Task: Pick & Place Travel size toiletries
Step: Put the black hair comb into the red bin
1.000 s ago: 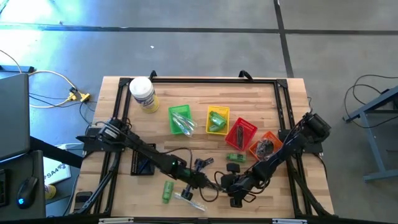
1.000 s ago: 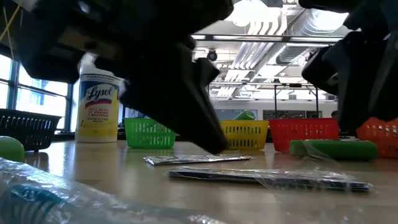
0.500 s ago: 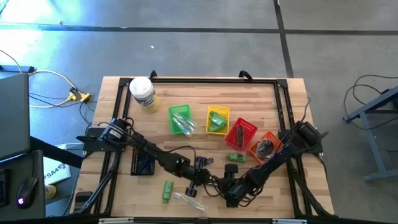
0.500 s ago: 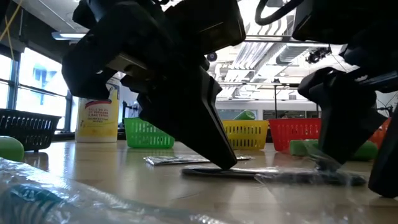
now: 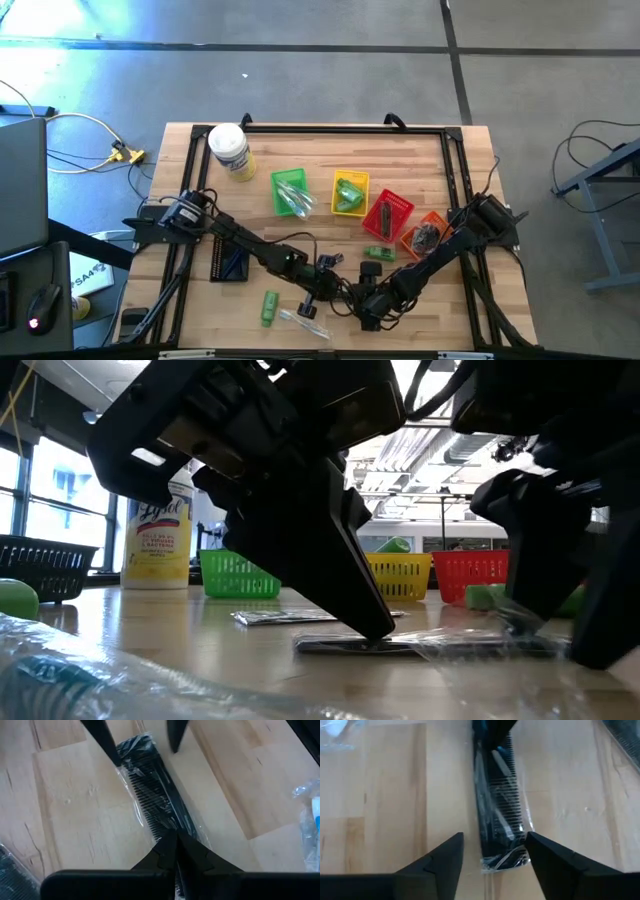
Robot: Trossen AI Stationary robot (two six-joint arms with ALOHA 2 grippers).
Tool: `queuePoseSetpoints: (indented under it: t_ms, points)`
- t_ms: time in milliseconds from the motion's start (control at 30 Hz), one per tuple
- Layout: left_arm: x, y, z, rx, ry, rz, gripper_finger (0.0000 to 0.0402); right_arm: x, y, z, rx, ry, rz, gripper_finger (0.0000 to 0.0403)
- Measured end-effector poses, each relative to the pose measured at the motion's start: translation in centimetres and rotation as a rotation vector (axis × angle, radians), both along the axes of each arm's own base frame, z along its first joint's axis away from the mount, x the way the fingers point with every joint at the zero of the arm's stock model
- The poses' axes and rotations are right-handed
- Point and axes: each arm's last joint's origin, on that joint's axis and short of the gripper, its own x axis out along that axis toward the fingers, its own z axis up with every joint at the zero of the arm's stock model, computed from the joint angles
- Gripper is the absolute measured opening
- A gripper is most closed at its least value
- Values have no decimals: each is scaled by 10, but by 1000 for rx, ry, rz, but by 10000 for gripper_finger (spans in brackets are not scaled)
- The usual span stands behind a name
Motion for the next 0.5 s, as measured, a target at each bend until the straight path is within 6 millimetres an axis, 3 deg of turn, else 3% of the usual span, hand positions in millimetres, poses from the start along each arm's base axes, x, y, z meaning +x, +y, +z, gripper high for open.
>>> queuePoseSetpoints:
  t_ms: [367, 500]
  points:
    - [-1, -1, -2, -25, 22, -24, 6, 2, -7, 0, -22, 24, 42, 16]
    - [-1, 0, -2, -24, 24, -25, 6, 2, -7, 0, -22, 27, 44, 3]
